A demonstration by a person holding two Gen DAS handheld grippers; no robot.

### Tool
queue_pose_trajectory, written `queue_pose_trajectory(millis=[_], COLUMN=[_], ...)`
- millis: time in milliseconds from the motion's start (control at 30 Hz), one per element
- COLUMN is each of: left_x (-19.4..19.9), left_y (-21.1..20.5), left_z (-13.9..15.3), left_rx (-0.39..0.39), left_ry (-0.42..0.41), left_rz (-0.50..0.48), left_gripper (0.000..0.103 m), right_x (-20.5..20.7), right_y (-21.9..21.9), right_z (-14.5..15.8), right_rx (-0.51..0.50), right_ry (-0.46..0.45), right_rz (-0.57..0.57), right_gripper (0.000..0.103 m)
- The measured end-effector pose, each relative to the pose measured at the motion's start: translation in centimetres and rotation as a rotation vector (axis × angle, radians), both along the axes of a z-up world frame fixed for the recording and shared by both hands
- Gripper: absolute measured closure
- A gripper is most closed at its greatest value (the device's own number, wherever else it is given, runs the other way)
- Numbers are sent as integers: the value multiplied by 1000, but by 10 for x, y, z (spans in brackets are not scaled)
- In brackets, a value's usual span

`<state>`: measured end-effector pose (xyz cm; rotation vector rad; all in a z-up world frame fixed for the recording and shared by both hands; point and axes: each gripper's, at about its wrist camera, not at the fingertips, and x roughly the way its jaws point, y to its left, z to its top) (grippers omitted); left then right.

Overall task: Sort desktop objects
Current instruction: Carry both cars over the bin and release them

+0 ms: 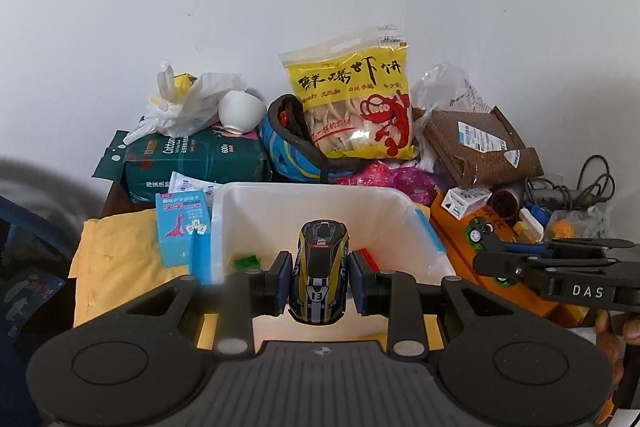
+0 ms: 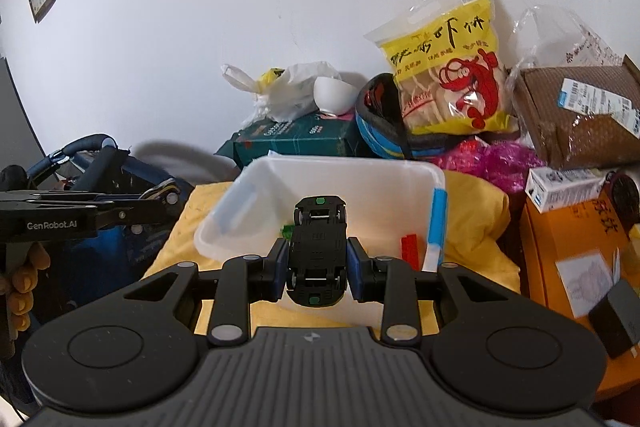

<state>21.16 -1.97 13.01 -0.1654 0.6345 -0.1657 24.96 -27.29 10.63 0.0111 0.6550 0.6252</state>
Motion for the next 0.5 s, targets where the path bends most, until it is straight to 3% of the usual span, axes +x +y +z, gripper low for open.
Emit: queue_pose_trajectory(millis=[167, 500], left_x=[19, 49], left_y=[-3, -2], left_z=[1, 10], left_rx=[-7, 10], left_ry=[50, 72], left_rz=[-5, -6], left_gripper=[69, 69], right_x=[10, 32], right_y=[6, 17], right_z=[5, 9], right_rx=[2, -11], right_ry=[12, 50], right_rz=[2, -2], right_gripper=[70, 70])
